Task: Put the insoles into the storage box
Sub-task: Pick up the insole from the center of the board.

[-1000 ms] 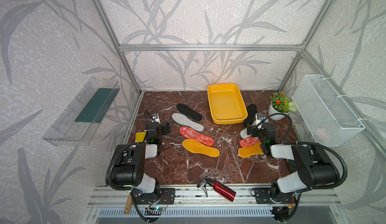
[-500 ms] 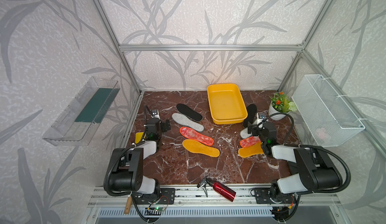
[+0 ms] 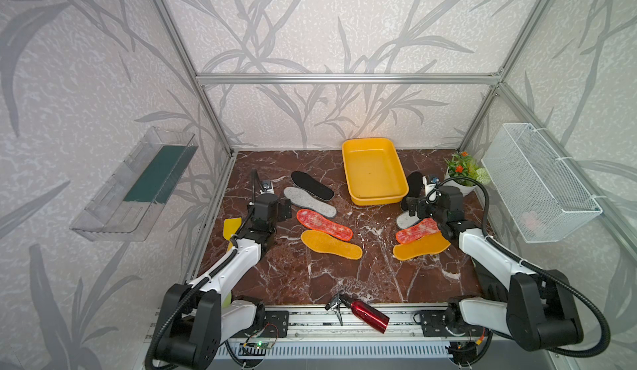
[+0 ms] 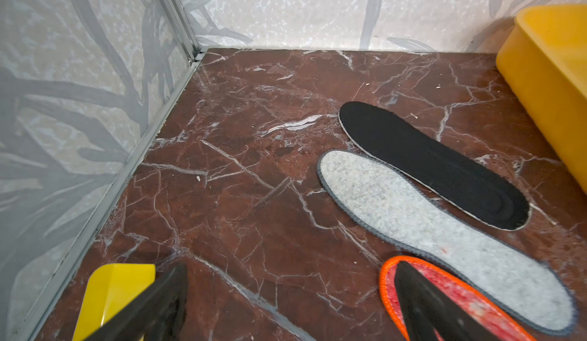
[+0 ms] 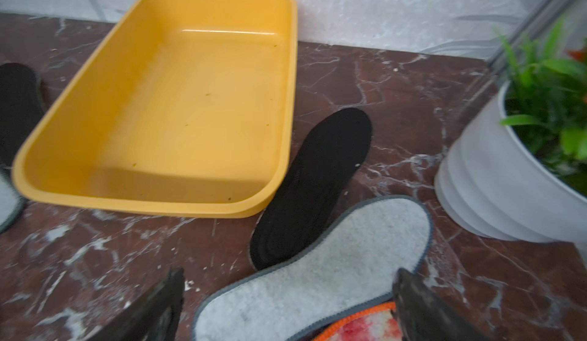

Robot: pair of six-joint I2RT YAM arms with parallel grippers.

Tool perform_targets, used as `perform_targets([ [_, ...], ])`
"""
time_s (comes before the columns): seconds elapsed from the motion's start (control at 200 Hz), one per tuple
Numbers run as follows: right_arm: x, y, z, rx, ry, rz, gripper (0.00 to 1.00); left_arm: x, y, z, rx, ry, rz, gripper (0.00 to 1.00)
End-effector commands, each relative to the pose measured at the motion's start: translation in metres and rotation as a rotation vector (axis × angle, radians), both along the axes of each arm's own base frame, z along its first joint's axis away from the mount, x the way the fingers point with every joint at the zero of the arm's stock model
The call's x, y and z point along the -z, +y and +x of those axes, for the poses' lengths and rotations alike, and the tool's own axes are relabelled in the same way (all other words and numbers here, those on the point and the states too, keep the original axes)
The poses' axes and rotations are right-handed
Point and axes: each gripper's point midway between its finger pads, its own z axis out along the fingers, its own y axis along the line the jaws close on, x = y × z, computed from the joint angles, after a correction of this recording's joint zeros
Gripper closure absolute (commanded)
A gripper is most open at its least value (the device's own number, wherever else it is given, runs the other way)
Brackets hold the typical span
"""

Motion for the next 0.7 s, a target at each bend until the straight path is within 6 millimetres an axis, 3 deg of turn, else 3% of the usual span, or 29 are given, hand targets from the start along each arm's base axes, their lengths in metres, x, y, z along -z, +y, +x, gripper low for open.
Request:
perform_targets([
  [0.0,0.016,0.047,-0.036,-0.205,0.191,0.067,0.00,0.010,0.008,-0.028,-0.111,0.122,-0.049,0.01],
  [0.215,0.023,0.123,-0.068,-0.484,0.306,-0.066,0.00,0.010,0.005,-0.064,-0.224,0.184,-0.183,0.01],
  [0.385,0.026,0.171,-0.088,-0.662,0.354,-0.099,0.09,0.006,0.010,-0.086,-0.330,0.200,-0.292,0.01],
  [0.695,0.020,0.218,-0.136,-0.914,0.426,-0.064,0.13,0.018,-0.020,-0.074,-0.264,0.238,-0.455,0.01],
])
